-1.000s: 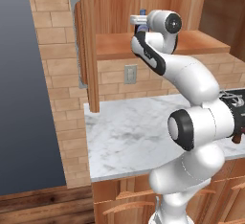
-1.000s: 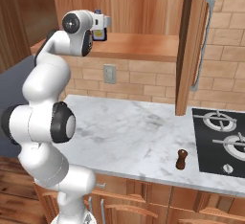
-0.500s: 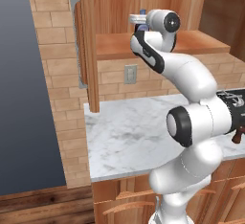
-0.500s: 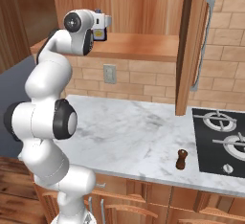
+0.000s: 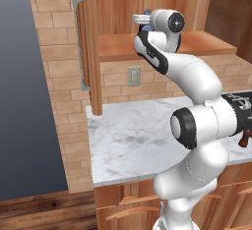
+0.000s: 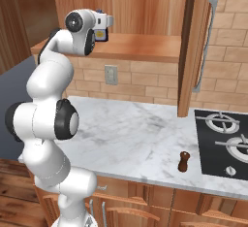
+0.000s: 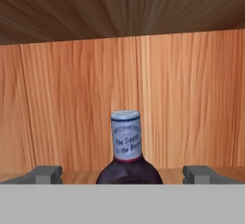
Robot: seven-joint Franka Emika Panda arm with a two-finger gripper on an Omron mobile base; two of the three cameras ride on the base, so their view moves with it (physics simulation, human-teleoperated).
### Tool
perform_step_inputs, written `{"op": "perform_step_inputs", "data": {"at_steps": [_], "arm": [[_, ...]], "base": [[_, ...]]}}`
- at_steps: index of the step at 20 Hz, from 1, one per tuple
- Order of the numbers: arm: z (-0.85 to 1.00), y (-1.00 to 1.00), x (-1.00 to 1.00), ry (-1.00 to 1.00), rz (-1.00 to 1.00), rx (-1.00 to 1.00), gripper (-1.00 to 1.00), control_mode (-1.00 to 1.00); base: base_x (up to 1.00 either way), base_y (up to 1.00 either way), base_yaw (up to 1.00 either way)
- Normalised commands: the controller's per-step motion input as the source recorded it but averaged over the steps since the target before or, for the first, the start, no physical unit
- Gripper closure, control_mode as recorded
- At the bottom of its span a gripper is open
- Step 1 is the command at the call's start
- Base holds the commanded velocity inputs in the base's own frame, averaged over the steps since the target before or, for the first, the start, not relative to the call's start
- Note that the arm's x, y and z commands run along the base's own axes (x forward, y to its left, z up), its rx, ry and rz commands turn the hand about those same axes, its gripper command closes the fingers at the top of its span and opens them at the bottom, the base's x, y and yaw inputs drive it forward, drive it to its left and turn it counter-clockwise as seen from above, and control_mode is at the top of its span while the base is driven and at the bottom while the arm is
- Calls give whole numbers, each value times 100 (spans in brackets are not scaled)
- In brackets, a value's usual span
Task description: Take 2 condiments from the cabinet and move them on the counter near the stove.Make sure the condiments are lined up with each other, next to each other.
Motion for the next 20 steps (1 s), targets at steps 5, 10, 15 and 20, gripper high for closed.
{"op": "perform_step_inputs", "data": {"at_steps": [5,10,15,20], "arm": [[0,0,1,0,0,0,-100,-100],[0,0,4,0,0,0,-100,-100],[0,0,16,1,0,0,-100,-100],[0,0,14,1,0,0,-100,-100]], "base": [[0,0,0],[0,0,0],[0,0,0],[0,0,0]]}}
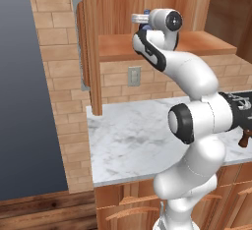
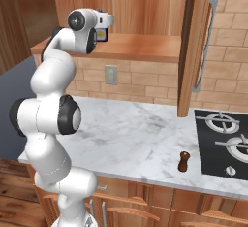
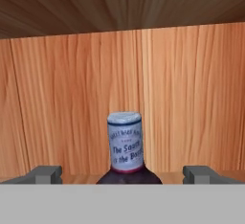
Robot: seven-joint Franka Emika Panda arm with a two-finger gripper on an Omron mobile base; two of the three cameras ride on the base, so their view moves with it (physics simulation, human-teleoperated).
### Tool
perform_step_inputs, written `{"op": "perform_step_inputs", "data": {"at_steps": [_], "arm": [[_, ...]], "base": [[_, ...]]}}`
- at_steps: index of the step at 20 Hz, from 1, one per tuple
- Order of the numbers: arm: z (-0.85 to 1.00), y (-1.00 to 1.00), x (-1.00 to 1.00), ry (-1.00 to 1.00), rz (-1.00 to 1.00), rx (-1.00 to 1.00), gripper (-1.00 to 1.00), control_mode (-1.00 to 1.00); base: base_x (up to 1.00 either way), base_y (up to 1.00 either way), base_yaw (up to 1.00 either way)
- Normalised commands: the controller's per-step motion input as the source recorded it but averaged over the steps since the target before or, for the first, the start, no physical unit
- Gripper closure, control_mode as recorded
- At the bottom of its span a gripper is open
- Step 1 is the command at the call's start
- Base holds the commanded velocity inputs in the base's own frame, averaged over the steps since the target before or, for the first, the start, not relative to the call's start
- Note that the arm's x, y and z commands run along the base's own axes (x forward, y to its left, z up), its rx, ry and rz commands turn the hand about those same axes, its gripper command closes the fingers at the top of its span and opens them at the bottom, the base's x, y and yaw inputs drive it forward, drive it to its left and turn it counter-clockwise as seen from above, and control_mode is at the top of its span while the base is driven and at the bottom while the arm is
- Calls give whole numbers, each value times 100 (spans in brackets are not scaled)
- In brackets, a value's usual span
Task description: Take 2 condiments from the cabinet and move them on the counter near the stove.Make sure the condiments are lined up with each other, next to each other.
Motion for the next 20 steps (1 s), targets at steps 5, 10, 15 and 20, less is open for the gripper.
{"op": "perform_step_inputs", "data": {"at_steps": [5,10,15,20], "arm": [[0,0,12,3,0,0,-100,-100],[0,0,11,2,0,0,-100,-100],[0,0,13,3,0,0,-100,-100],[0,0,11,3,0,0,-100,-100]], "base": [[0,0,0],[0,0,0],[0,0,0],[0,0,0]]}}
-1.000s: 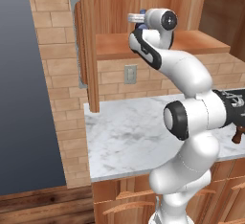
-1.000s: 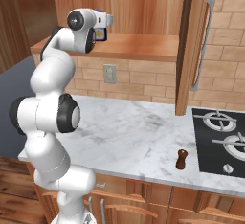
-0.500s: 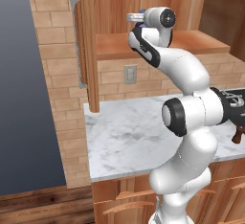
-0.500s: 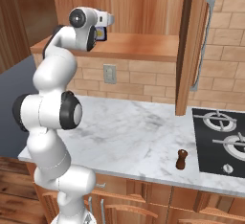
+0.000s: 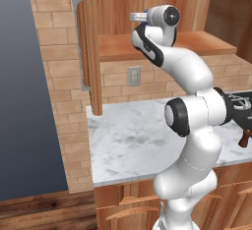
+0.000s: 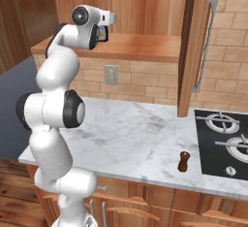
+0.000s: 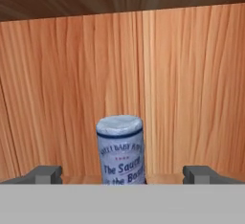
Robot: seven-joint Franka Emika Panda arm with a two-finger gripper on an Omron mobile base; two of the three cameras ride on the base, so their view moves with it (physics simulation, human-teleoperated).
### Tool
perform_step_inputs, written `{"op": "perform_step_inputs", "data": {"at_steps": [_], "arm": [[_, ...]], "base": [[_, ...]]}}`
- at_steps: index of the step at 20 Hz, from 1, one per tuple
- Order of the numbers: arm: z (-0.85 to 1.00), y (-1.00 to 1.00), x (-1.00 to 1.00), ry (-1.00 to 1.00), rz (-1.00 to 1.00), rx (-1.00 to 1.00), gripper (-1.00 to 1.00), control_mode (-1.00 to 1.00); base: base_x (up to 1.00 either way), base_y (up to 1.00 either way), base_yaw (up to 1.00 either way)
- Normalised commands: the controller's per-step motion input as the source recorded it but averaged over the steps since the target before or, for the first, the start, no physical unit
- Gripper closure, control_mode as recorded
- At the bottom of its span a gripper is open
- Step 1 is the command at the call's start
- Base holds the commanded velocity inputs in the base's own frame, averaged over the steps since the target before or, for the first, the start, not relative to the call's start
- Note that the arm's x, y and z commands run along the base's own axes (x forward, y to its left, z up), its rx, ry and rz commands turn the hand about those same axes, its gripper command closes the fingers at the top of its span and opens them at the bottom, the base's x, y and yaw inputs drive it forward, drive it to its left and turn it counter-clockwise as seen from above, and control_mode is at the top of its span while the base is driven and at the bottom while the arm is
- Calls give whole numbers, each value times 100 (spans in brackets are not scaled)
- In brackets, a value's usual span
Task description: Take 2 condiments from the cabinet and move them on the counter near the stove.Make sure the condiments are lined up with each other, next to each other.
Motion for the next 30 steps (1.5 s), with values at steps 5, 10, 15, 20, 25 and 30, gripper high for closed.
{"op": "perform_step_inputs", "data": {"at_steps": [5,10,15,20,25,30], "arm": [[0,0,10,2,0,0,-100,-100],[0,0,7,1,0,0,-100,-100],[0,0,1,0,0,0,100,-100],[0,0,0,0,0,0,100,-100],[0,0,0,-2,0,0,100,-100],[7,0,-2,-1,0,0,100,-100]], "base": [[0,0,0],[0,0,0],[0,0,0],[0,0,0],[0,0,0],[0,0,0]]}}
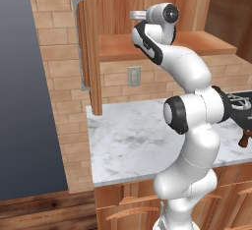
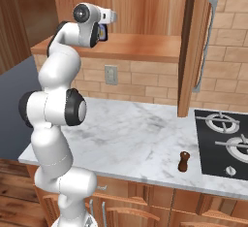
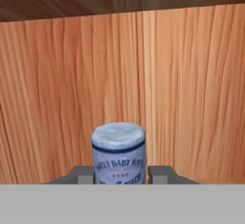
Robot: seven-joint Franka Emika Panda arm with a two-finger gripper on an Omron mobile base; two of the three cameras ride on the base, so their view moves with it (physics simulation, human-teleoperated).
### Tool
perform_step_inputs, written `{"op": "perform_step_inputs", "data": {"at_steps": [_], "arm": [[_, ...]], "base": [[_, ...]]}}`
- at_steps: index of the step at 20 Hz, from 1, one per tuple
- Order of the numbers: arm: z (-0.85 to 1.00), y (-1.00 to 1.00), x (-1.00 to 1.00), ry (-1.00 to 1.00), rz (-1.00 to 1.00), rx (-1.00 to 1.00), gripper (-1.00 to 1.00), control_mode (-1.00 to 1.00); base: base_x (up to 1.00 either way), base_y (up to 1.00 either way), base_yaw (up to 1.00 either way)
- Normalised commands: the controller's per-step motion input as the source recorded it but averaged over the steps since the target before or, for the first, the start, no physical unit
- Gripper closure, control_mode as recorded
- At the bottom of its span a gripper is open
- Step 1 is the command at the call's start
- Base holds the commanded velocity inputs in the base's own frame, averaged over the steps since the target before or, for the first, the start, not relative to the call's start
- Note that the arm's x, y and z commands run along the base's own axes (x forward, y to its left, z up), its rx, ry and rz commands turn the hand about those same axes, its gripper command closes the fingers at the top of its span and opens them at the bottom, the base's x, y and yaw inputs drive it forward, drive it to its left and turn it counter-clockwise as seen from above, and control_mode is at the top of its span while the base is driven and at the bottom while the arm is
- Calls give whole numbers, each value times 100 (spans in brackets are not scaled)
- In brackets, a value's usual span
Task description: Take 2 condiments from the cabinet and move them on the counter near the stove.Make sure the condiments are lined up with each other, next to each other.
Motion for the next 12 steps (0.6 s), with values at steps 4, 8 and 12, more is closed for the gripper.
{"op": "perform_step_inputs", "data": {"at_steps": [4,8,12], "arm": [[2,0,0,0,0,0,100,-100],[0,0,0,0,0,0,100,-100],[0,-1,0,0,0,0,100,-100]], "base": [[0,0,0],[0,0,0],[0,0,0]]}}
